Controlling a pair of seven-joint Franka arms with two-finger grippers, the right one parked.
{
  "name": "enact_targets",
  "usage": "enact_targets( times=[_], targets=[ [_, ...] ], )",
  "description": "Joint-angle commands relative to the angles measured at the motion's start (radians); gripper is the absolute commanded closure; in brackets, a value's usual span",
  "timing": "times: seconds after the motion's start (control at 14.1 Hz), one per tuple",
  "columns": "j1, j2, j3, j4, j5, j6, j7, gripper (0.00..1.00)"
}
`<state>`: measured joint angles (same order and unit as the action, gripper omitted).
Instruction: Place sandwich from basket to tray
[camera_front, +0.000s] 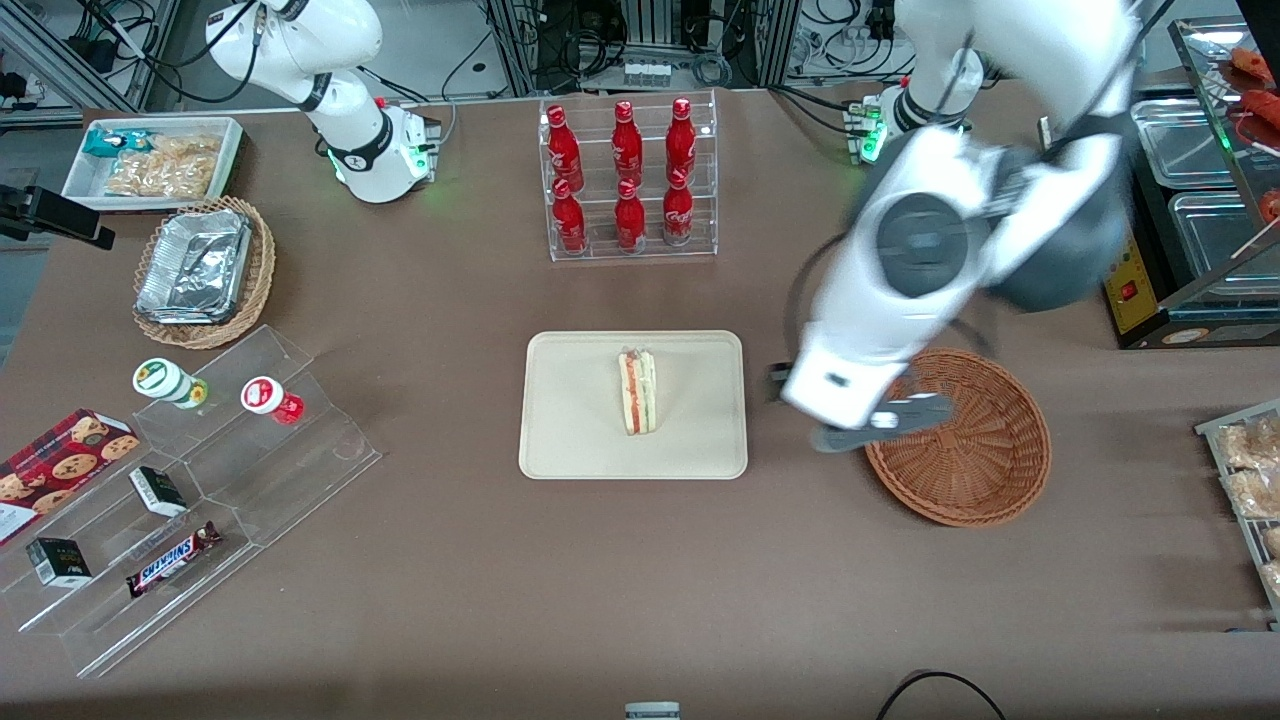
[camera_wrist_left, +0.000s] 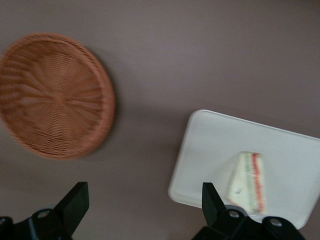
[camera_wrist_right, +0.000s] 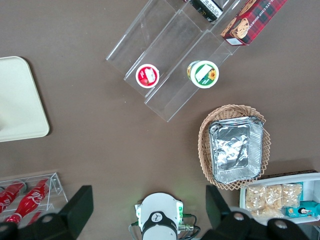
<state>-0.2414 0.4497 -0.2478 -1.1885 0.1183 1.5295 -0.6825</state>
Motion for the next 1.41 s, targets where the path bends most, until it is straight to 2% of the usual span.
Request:
enact_targets(
  times=[0.0,0.21,0.49,0.71,0.99,1.34],
  targets=[
    [0.159,-0.130,-0.013,-0.111,-0.003,-0.092,0.252,0.00],
    [0.286,-0.216,-0.013,-0.109,-0.005,-0.244,0.389,0.00],
    [0.335,-0.325,-0.013,-0.141,0.007,-0.393,0.402,0.00],
    [0.338,-0.460,-0.013,-0.331,0.000,-0.293,0.402,0.00],
    [0.333,-0.432,-0.016,-0.275,-0.032,-0.295,0.419,0.00],
    [0.323,-0.418,-0.022,-0.249,-0.034,-0.290,0.426,0.00]
  ],
)
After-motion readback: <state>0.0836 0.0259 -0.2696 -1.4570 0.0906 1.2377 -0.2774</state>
